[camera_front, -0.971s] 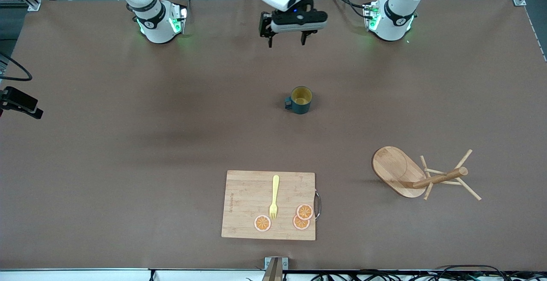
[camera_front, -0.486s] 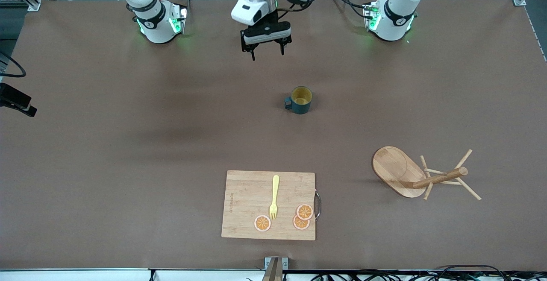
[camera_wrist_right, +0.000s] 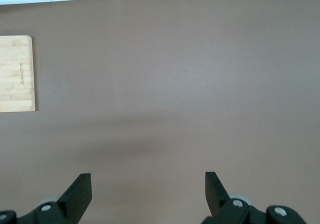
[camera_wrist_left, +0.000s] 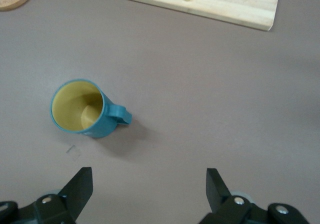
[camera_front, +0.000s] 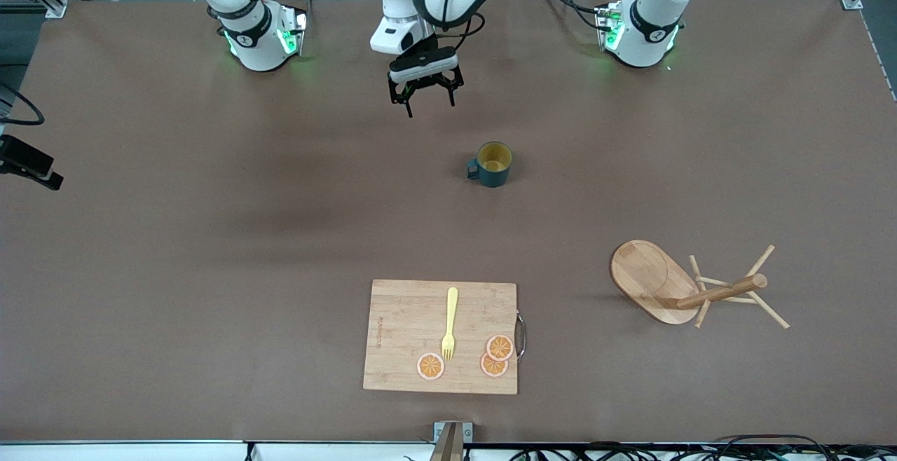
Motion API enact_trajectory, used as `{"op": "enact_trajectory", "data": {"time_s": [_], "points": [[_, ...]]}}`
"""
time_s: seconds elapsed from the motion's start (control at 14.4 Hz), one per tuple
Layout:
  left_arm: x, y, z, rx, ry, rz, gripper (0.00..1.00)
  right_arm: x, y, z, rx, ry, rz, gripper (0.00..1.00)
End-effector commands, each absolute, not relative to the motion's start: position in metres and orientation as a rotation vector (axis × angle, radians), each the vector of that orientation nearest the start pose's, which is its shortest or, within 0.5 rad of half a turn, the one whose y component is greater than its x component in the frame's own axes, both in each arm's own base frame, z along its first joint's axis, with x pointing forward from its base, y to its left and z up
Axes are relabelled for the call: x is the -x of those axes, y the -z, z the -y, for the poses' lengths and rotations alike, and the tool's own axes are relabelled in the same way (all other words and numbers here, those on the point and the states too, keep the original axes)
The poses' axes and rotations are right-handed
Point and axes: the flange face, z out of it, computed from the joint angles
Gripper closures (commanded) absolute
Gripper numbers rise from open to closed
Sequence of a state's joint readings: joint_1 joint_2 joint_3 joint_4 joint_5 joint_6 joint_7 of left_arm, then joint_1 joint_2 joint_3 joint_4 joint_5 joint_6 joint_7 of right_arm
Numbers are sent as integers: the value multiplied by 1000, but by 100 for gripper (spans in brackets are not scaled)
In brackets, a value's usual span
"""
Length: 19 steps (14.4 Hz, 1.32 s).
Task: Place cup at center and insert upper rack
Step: 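Move the left gripper over the teal mug and lower toward it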
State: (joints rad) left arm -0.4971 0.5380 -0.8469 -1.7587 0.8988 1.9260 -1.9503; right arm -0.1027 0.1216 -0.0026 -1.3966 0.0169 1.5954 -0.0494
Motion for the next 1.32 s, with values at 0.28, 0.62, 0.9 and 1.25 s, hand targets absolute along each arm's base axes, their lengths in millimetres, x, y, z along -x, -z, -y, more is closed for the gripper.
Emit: {"op": "enact_trajectory", "data": {"time_s": [0.28,0.62,0.9,1.25], "points": [[-204,-261,566,2877,900,384,0,-544,-624,57,3141,87,-87,0],[-196,-209,562,2871,1022,417,0,-523,-619,55,3148,144,-89,0],[-186,-169,555,2809,1116,353,0,-523,-621,55,3144,132,-92,0],[-186,-141,556,2674,1299,285,0,-522,-627,54,3143,108,-90,0]]}}
